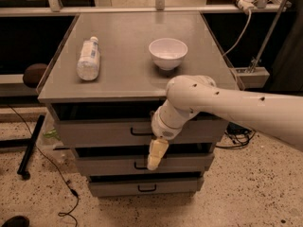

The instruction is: Open top drawer

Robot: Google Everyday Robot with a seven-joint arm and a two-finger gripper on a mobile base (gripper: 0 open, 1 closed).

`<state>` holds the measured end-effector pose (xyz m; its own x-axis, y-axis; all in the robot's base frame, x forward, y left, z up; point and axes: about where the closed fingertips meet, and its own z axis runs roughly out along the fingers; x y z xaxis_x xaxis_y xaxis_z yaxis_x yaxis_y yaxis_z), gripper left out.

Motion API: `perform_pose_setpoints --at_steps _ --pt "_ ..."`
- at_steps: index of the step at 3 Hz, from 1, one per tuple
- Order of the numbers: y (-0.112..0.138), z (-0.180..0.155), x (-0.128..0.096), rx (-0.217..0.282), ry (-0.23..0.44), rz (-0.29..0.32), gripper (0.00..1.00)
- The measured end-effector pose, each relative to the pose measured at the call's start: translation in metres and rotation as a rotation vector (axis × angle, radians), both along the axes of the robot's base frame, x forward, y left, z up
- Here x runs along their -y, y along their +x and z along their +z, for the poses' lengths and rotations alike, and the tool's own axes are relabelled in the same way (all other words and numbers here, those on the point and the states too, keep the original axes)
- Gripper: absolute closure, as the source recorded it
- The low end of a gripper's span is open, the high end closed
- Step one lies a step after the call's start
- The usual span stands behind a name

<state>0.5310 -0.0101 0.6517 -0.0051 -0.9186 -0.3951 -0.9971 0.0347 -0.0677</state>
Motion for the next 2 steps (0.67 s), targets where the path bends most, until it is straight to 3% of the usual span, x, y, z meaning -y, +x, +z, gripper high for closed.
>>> perform_pose_setpoints --at_steps 2 --pt "-0.0018 0.0070 0.0034 -0.002 0.008 -0.004 0.42"
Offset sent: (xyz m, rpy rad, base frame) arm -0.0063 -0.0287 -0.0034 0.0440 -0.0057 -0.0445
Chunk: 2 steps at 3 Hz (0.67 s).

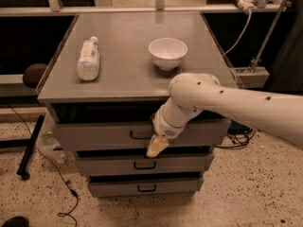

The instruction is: Open top drawer

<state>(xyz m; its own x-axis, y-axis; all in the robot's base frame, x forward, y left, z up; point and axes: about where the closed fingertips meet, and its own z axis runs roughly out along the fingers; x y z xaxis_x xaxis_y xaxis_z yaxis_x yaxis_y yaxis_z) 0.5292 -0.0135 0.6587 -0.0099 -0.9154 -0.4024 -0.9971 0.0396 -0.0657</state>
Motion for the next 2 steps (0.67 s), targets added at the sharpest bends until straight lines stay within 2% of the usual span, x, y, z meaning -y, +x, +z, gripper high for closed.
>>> perform_pose_setpoints --at_steps 2 --pt "-0.0001 0.0159 -0.0001 0.000 0.000 0.000 0.88"
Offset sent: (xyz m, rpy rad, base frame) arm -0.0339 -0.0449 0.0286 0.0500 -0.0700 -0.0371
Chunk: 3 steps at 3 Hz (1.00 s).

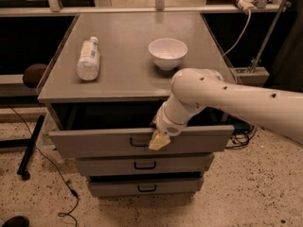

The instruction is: Open top drawer

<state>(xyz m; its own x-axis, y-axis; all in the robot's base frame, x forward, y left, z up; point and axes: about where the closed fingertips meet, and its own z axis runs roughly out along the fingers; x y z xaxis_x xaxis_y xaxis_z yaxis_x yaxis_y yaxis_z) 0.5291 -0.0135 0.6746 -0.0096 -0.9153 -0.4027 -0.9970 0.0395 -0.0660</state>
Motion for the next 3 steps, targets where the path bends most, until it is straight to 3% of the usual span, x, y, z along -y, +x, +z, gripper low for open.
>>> perform_pose_setpoints --at_steps 1,3 --pt "-0.0208 0.0131 0.0141 0.028 0.020 0.012 0.84" --pt "-0.0202 0.0156 0.0153 0.030 0.021 0.013 0.38"
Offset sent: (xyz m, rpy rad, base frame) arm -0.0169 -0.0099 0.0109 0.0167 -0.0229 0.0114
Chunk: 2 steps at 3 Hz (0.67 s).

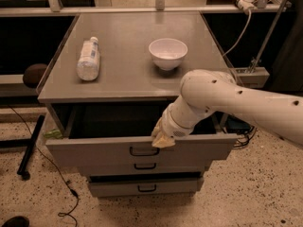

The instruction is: Open top drawer

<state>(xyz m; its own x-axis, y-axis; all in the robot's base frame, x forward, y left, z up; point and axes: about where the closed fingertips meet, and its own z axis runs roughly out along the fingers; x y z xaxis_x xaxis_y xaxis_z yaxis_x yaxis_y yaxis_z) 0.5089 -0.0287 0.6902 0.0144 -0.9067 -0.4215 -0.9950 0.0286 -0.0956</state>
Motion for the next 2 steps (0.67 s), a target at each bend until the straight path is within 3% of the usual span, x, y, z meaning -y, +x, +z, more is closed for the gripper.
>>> perform_pose_setpoints --at_steps 1,2 --pt "0.0000 0.0000 0.0000 0.000 0.000 0.000 0.15" --pt "0.0000 0.0000 0.0000 0.000 0.000 0.000 0.00"
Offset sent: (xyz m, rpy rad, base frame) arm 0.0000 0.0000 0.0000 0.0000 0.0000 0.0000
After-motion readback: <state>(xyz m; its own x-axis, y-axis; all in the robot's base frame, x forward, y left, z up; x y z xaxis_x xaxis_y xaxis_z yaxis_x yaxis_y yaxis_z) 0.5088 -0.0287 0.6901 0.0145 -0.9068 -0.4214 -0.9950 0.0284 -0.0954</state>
